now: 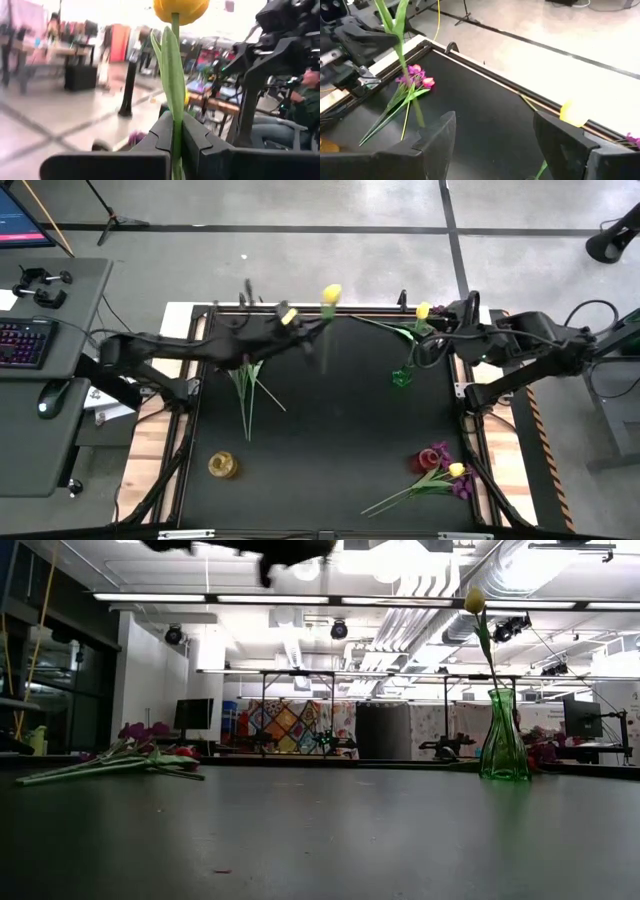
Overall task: Sort flowers into vase by color
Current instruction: Put the top yellow tulip into the green flower vase
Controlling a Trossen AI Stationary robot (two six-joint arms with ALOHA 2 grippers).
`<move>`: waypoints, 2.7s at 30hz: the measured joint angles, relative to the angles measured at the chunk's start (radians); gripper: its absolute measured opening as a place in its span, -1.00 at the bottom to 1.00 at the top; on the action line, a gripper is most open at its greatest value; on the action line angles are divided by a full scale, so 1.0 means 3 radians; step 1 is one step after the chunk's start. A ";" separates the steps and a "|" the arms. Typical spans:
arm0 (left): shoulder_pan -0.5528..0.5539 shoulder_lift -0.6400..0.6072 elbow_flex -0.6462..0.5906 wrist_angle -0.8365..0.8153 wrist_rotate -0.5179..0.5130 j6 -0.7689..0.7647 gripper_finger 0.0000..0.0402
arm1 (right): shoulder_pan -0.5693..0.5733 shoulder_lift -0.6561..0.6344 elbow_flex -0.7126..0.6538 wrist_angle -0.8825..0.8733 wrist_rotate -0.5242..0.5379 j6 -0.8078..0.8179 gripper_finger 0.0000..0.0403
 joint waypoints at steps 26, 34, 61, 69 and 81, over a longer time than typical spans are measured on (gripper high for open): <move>-0.0004 0.2683 0.2610 0.1156 0.0689 0.0282 -1.00 | 0.0000 -0.0032 -0.0004 0.0643 0.0610 -0.0694 0.26; 0.0045 0.2904 0.2713 0.1148 0.0540 0.0030 -1.00 | 0.0000 -0.0032 -0.0004 0.0645 0.0608 -0.0694 0.26; 0.0046 0.2918 0.2723 0.0870 0.0416 -0.0077 -0.96 | 0.0000 -0.0032 -0.0004 0.0645 0.0575 -0.0784 0.26; 0.0085 0.2918 0.2723 0.0582 0.0749 -0.0269 -0.71 | 0.0000 -0.0032 -0.0004 0.0647 0.0608 -0.0836 0.26; 0.0101 0.2779 0.2722 -0.0038 0.1324 -0.0508 -0.10 | -0.0001 -0.0171 -0.0005 0.0766 0.0614 -0.0966 0.26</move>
